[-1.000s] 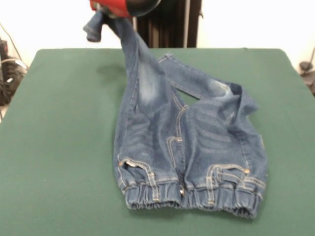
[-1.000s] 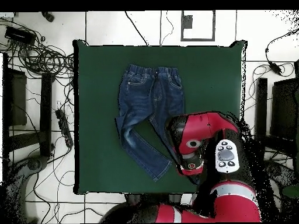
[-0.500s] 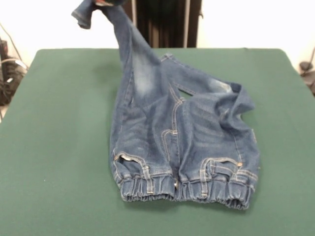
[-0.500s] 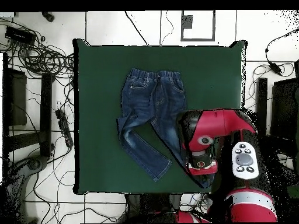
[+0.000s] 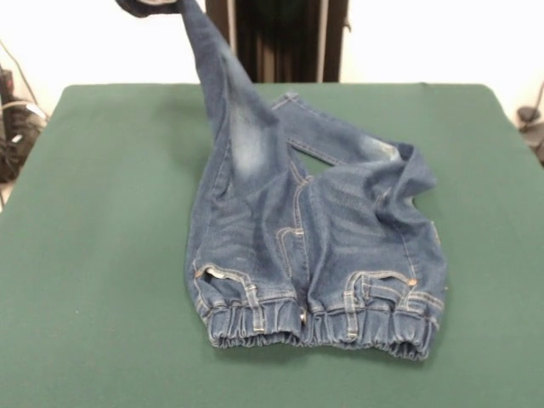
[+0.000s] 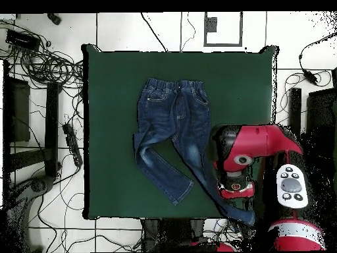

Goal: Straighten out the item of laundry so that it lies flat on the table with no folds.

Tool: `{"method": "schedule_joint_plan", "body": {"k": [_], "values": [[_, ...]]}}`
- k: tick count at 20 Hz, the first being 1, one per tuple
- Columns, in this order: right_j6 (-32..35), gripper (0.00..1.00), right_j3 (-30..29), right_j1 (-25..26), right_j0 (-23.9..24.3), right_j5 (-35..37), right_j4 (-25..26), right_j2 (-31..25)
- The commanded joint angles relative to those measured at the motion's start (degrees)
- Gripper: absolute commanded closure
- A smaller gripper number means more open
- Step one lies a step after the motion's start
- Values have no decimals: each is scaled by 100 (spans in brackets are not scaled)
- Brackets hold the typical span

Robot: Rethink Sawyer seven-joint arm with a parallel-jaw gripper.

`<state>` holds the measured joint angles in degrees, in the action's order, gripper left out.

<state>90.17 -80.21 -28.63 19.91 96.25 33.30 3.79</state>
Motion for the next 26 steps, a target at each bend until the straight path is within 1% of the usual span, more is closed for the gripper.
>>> {"method": "schedule_joint_plan", "body": {"k": [1,18,19,22,26], "values": [[-733,0,88,251,-103,604,-111,-751],[-723,0,209,252,-104,744,-27,-751],[-694,0,148,149,-74,357,-71,-789],[-804,0,-8,-178,8,-201,-215,-918],[-890,0,-142,-482,143,-635,-470,-1144]]}}
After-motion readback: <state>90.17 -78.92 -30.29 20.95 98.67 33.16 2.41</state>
